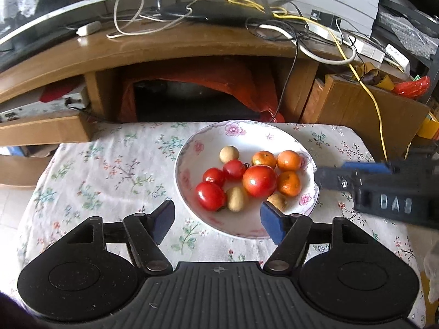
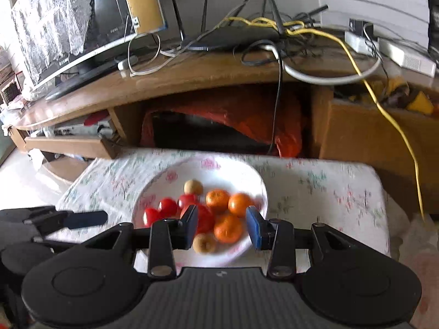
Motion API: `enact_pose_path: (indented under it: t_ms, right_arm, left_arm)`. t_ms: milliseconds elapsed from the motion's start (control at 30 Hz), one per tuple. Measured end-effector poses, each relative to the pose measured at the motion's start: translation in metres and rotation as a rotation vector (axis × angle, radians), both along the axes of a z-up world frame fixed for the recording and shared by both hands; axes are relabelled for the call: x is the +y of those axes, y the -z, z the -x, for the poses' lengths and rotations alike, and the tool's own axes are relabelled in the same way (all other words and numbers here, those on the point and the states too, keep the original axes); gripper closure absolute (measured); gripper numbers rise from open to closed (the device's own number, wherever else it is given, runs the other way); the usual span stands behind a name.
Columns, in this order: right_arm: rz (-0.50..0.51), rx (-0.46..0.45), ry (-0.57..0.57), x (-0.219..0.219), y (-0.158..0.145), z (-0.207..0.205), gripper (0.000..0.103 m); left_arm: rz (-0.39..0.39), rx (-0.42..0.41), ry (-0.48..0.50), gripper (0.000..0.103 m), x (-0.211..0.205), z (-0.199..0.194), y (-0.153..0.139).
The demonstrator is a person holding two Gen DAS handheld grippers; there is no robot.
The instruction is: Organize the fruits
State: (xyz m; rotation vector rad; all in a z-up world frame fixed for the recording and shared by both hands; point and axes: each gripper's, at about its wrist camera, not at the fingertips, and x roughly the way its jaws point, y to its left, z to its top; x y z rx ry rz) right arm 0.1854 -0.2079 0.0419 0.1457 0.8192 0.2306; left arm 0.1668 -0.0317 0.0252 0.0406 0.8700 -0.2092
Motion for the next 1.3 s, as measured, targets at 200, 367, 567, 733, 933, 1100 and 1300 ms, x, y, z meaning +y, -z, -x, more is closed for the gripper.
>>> enact_pose_path:
  t_ms: [200, 367, 567, 733, 933, 1100, 1300]
  right_arm:
    - [0.006, 0.008, 0.001, 0.001, -0.004, 0.03, 0.065]
    - [-0.003, 0.003, 0.011, 0.0, -0.008, 0.051, 0.065]
    - [-0.006, -0.009, 0.014, 0.002, -0.013, 0.071, 0.065]
    - [-0.007, -0.013, 0.022, 0.0, -0.016, 0.085, 0.063]
    - [-0.016, -0.006, 0.026, -0.001, -0.015, 0.096, 0.063]
    - [-0.013, -0.014, 0.025, 0.001, -0.017, 0.106, 0.062]
    - [0.017, -0.001, 0.036, 0.003, -0.013, 0.119, 0.061]
  left_arm:
    - [-0.049, -0.06, -0.015, 0.015, -0.001, 0.023, -0.012]
    - [-0.053, -0.085, -0.023, 0.011, 0.001, 0.039, -0.017]
    - [-0.074, -0.108, -0.038, 0.005, 0.001, 0.055, -0.02]
    - [-0.099, -0.126, -0.042, 0.0, 0.0, 0.067, -0.021]
    - [-0.108, -0.141, -0.042, 0.0, -0.001, 0.077, -0.022]
    - [-0.146, -0.149, -0.038, 0.0, -0.006, 0.088, -0.021]
    - [-0.194, -0.134, -0.02, 0.0, -0.011, 0.102, -0.014]
